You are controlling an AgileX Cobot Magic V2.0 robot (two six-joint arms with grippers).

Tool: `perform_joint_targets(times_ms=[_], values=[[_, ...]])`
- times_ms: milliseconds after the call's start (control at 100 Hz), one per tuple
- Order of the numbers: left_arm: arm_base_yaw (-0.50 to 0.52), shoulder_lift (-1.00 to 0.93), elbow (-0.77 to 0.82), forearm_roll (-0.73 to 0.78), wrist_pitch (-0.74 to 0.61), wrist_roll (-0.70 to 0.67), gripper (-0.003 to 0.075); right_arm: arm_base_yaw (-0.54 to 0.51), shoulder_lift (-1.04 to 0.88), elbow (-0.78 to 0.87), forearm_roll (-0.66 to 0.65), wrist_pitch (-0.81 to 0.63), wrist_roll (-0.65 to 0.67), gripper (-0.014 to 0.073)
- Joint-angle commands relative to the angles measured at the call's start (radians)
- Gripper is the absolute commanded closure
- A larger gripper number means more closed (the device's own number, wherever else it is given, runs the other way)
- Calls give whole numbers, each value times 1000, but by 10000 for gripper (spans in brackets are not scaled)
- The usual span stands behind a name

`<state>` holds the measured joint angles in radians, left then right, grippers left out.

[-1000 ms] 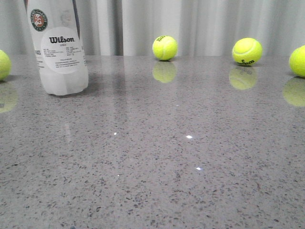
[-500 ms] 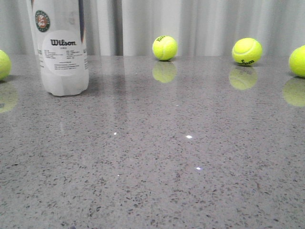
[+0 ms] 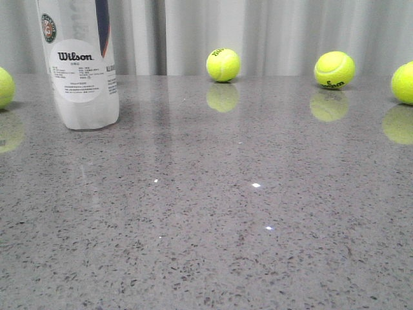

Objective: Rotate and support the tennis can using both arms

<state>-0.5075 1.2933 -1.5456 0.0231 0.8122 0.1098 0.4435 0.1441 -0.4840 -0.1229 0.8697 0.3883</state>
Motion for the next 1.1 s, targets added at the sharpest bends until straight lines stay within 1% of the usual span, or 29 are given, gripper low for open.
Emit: perform_joint_targets(times_ms=[0, 190, 260, 430, 990, 1090], values=[[0, -103, 92, 0, -169, -24, 739, -5, 12, -22, -9, -68, -2, 662], [0, -282, 378, 0, -372, -30, 739, -5, 12, -22, -9, -68, -2, 662], [0, -351, 477, -7, -421, -33, 739, -5, 12, -22, -9, -68, -2, 662], [0, -514, 693, -7, -490, -33, 739, -5, 12, -22, -9, -68, -2, 662], [0, -942, 1121, -7, -483, -35, 739, -5, 12, -22, -9, -68, -2, 662], [5, -1007, 1186, 5, -501, -36, 739, -5, 12, -22, -9, -68, -2, 662]])
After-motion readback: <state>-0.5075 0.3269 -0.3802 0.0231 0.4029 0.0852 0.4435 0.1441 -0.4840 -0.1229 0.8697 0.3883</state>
